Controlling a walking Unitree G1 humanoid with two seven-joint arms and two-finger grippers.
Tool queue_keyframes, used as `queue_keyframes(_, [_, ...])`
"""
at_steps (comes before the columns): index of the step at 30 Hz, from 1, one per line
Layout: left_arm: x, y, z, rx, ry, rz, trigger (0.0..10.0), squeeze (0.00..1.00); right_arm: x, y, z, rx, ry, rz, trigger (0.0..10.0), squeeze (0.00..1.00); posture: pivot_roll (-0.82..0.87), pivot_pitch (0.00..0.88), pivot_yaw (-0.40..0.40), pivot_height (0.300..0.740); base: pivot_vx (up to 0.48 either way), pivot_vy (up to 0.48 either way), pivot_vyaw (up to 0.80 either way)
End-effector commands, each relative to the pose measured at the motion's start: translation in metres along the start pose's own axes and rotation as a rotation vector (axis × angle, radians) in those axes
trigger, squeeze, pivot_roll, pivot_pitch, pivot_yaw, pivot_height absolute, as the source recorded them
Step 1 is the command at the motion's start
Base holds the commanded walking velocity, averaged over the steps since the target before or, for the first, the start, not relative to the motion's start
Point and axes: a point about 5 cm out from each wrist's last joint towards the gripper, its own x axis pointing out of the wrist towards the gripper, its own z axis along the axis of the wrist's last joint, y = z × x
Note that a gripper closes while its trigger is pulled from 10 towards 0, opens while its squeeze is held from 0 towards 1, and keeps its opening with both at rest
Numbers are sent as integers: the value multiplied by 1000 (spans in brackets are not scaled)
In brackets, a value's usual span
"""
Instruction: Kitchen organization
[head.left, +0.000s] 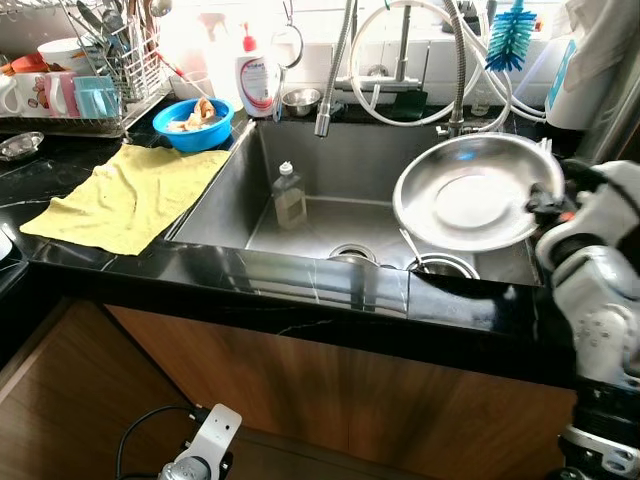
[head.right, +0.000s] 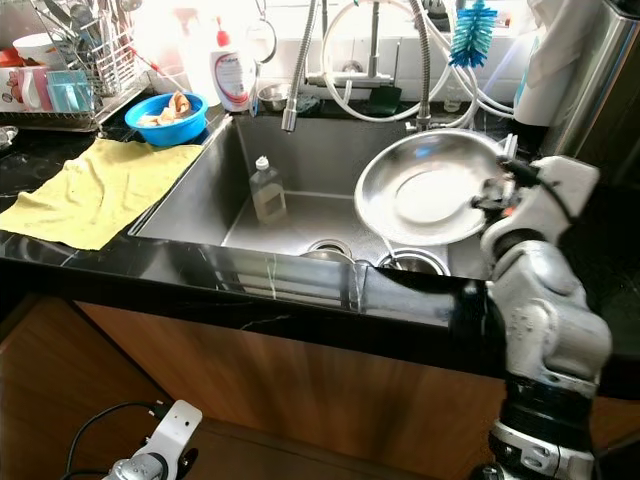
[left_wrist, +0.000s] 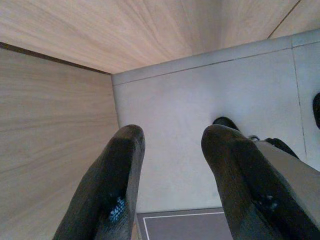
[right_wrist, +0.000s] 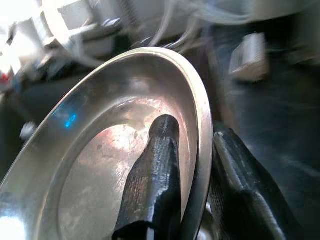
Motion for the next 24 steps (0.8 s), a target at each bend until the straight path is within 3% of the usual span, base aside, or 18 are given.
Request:
queue_keyframes(1, [-1, 2, -6, -12, 20, 12, 10000, 0, 4, 10, 12, -47, -46, 56, 10000, 0, -130, 0, 53, 740, 0, 0, 0])
queue_keyframes(5, [-1, 2, -5, -16, 17, 17, 10000, 0, 23, 15, 8, -179, -19, 114, 10000, 0, -123, 0, 44, 740, 0, 0, 0])
queue_keyframes(7, [0, 4, -2, -20, 10, 20, 10000, 0, 36, 19, 7, -305, -15, 156, 10000, 0, -121, 0, 41, 740, 0, 0, 0])
queue_keyframes(10, [0, 4, -1, -23, 6, 21, 10000, 0, 41, 18, 8, -388, -13, 153, 10000, 0, -118, 0, 39, 740, 0, 0, 0])
queue_keyframes(11, [0, 5, 0, -28, 4, 23, 10000, 0, 46, 16, 11, -493, -17, 135, 10000, 0, -116, 0, 38, 740, 0, 0, 0])
queue_keyframes(12, [0, 5, 0, -33, 3, 23, 10000, 0, 50, 15, 13, -543, -22, 130, 10000, 0, -114, 0, 36, 740, 0, 0, 0])
queue_keyframes(16, [0, 5, 1, -36, -1, 24, 10000, 0, 56, 13, 15, -589, -18, 122, 10000, 0, -112, 0, 33, 740, 0, 0, 0])
queue_keyframes(24, [0, 5, 3, -40, -8, 26, 10000, 0, 66, 9, -3, -700, 36, 137, 10000, 0, -101, 0, 31, 740, 0, 0, 0])
